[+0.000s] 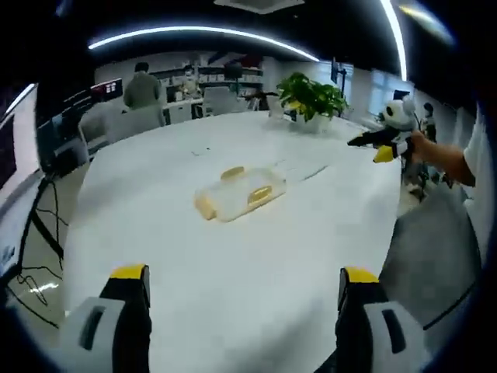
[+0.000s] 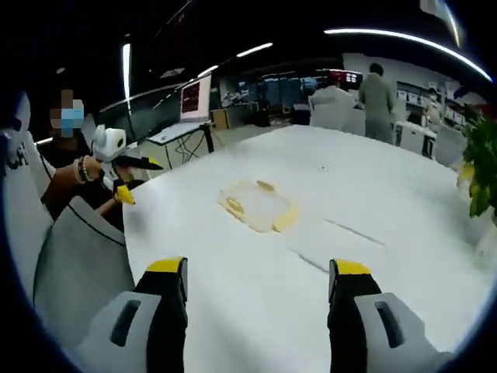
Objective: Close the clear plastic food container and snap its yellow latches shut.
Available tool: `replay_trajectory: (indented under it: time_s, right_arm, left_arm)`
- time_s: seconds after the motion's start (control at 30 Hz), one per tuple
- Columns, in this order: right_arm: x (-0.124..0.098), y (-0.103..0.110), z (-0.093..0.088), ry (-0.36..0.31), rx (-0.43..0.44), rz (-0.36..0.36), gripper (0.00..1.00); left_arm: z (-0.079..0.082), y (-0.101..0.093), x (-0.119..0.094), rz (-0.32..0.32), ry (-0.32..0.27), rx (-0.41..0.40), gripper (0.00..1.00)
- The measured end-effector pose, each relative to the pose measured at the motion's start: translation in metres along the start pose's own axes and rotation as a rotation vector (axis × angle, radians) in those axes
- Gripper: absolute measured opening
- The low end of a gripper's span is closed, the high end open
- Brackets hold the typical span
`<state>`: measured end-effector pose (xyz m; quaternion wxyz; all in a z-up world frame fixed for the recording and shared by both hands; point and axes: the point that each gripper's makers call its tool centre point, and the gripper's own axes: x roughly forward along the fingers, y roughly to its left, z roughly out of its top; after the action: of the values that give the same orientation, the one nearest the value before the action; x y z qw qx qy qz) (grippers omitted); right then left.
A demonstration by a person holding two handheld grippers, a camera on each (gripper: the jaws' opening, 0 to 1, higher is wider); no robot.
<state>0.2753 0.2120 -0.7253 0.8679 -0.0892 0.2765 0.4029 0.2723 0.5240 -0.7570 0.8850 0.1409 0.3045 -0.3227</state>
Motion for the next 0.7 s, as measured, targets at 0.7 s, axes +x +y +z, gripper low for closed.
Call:
replay_trajectory:
  time_s: [0.7]
  right_arm:
    - [0.073,-0.025,0.036,0.311,-0.480,0.234,0.67]
  left_arm:
    - [0.043,0.034,0.065,-0.251,0.318,0.401,0.95]
